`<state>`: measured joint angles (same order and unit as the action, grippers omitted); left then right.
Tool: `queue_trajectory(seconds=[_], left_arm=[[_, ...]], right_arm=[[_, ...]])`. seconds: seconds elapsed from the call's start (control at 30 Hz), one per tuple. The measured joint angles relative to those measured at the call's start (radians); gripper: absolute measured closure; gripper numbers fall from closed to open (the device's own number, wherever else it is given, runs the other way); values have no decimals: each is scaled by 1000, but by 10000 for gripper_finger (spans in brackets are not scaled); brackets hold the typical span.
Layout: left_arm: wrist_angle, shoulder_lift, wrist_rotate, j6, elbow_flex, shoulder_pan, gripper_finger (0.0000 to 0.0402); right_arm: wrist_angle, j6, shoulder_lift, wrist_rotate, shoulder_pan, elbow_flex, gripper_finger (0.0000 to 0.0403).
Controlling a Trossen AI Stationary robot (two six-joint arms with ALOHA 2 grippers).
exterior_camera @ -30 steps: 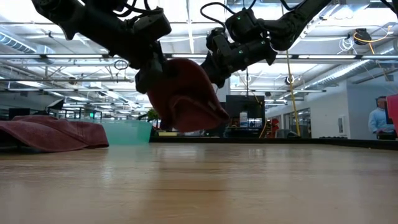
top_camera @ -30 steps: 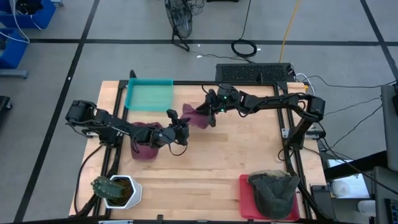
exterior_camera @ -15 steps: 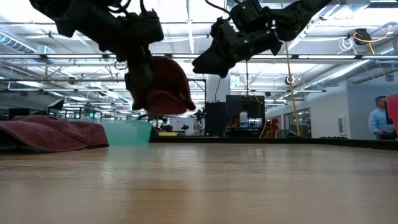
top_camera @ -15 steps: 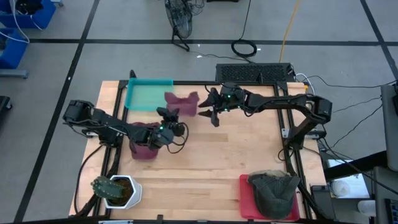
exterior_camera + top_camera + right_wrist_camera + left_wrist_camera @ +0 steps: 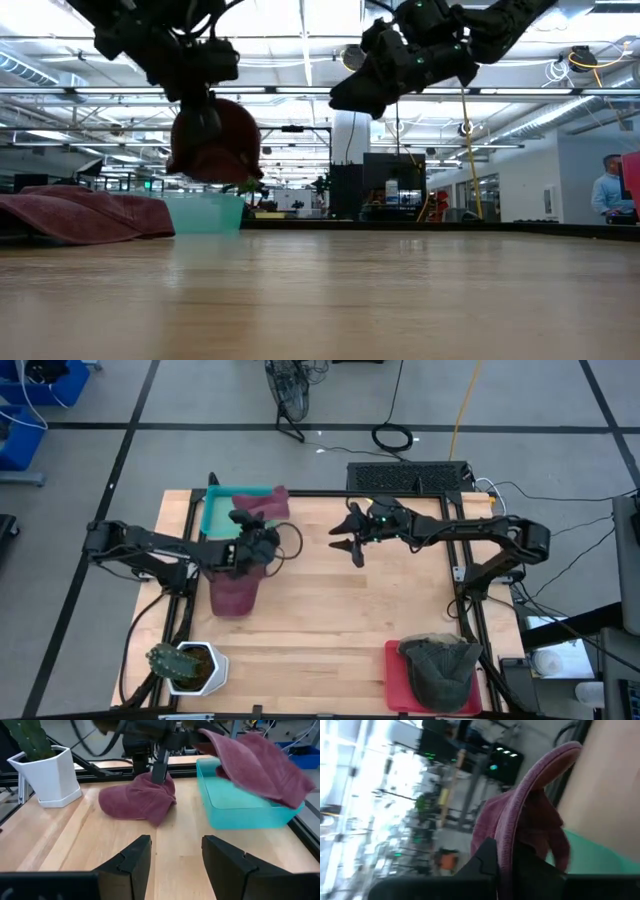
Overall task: Pick & Place hat
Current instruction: Put the right red cap into the blue bin
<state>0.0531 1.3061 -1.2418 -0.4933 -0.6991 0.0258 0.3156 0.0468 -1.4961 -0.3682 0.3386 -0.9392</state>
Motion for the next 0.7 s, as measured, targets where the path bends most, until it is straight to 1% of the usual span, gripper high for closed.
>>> queue_trajectory(seconds=[0.1, 0.2, 0.33, 0.47, 0.63, 0.7], left_arm=[[77, -44, 79, 67, 0, 28, 382], [162, -87, 110, 113, 0, 44, 386], [288, -154, 117, 193, 0, 63, 391], [391, -203, 115, 254, 0, 84, 382], [505, -210, 123, 308, 0, 118, 391], [501, -210, 144, 310, 12, 133, 391]], right_arm=[[37, 0, 12, 0, 0, 28, 243], [56, 0, 22, 1, 0, 49, 243], [59, -4, 20, 2, 0, 64, 245], [61, -4, 20, 3, 0, 72, 245], [52, -8, 20, 1, 0, 75, 248], [44, -9, 20, 1, 0, 75, 248]])
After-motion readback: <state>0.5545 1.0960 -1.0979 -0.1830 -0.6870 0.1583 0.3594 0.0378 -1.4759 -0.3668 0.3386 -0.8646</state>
